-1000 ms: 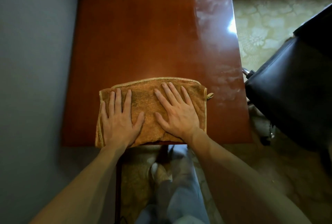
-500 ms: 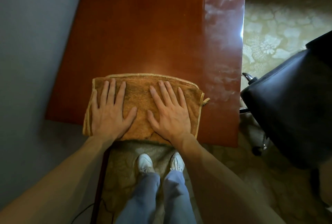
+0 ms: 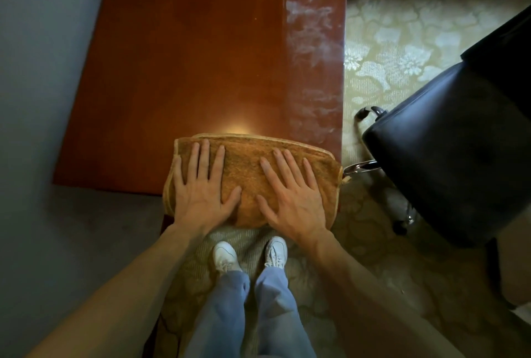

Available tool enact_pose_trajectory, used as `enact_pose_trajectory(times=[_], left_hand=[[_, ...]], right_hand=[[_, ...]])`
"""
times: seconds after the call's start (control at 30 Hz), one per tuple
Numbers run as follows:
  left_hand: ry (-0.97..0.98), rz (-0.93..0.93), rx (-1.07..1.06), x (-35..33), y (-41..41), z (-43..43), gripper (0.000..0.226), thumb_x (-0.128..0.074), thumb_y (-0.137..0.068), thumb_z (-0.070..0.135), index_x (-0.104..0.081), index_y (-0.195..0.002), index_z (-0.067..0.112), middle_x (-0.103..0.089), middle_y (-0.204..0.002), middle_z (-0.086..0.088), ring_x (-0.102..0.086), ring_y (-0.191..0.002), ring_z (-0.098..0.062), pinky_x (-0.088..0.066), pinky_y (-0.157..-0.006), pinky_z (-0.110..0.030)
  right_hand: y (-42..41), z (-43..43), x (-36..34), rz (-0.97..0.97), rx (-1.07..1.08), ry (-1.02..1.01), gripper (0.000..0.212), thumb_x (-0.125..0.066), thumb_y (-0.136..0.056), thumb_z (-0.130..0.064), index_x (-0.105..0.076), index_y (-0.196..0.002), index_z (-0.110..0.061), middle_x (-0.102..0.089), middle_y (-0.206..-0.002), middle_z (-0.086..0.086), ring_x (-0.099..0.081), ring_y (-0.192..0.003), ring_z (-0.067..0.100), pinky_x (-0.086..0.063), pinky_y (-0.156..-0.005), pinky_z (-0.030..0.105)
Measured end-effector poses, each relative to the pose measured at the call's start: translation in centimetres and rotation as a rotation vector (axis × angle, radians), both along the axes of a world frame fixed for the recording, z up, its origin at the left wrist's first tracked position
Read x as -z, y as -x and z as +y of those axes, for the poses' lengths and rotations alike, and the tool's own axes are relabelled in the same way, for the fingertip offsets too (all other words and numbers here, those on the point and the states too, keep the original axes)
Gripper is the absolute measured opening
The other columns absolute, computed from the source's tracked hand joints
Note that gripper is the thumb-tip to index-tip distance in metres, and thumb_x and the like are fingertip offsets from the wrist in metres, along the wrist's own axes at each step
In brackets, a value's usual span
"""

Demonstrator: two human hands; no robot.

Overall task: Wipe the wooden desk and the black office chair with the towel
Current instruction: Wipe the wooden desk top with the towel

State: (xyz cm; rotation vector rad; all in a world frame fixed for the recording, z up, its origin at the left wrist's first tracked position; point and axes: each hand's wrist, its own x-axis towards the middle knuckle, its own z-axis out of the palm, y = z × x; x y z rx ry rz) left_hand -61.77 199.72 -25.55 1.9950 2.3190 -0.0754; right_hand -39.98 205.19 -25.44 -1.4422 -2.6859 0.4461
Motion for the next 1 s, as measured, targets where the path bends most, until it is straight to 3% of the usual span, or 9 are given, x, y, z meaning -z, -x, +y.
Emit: enact_pose_trajectory(times=[0.33,0.5,0.7,1.0], left_hand=[[0.032,-0.025,0.036,0.0,-6.8,2.0,0.09,-0.027,-0.094,0.071,-0.012,-0.165,0.019,-0.006,-0.172,-0.017,-0.005,-0.159,-0.033,-0.008,-0.124,-0.063],[0.035,-0.015,0.033,0.0,-6.9,2.3,0.09,-0.03,-0.093,0.071,-0.014,-0.165,0.019,-0.008,-0.171,-0.017,-0.006,-0.159,-0.032,-0.009,-0.124,-0.063],[0.076,-0.017,0.038,-0.6,-6.6,5.4,0.088,-0.025,-0.094,0.071,-0.013,-0.165,0.021,-0.005,-0.172,-0.014,-0.004,-0.159,-0.029,-0.007,-0.125,-0.06],[0.03,-0.011,0.023,-0.6,-6.5,8.1,0.087,-0.034,-0.094,0.067,-0.017,-0.165,0.02,-0.008,-0.172,-0.014,-0.006,-0.159,-0.029,-0.008,-0.125,-0.059]], right_hand=[[-7.2,1.4,-0.3,-0.006,0.039,-0.014,0.075,-0.042,-0.1,-0.061,-0.022,-0.164,-0.029,-0.014,-0.172,0.003,-0.004,-0.16,0.02,-0.006,-0.129,0.051],[-6.5,1.7,-0.1,-0.015,0.08,0.034,0.078,-0.041,-0.098,-0.059,-0.016,-0.165,-0.027,-0.01,-0.173,0.004,-0.002,-0.16,0.021,-0.003,-0.128,0.053],[-4.6,3.3,-0.1,-0.024,0.23,0.058,0.067,-0.031,-0.105,-0.053,-0.018,-0.165,-0.027,-0.01,-0.173,0.007,-0.004,-0.16,0.022,0.001,-0.128,0.052],[-4.2,6.8,-0.5,-0.021,0.185,0.032,0.069,-0.036,-0.103,-0.052,-0.016,-0.165,-0.027,-0.01,-0.173,0.007,-0.001,-0.16,0.021,0.002,-0.128,0.053]])
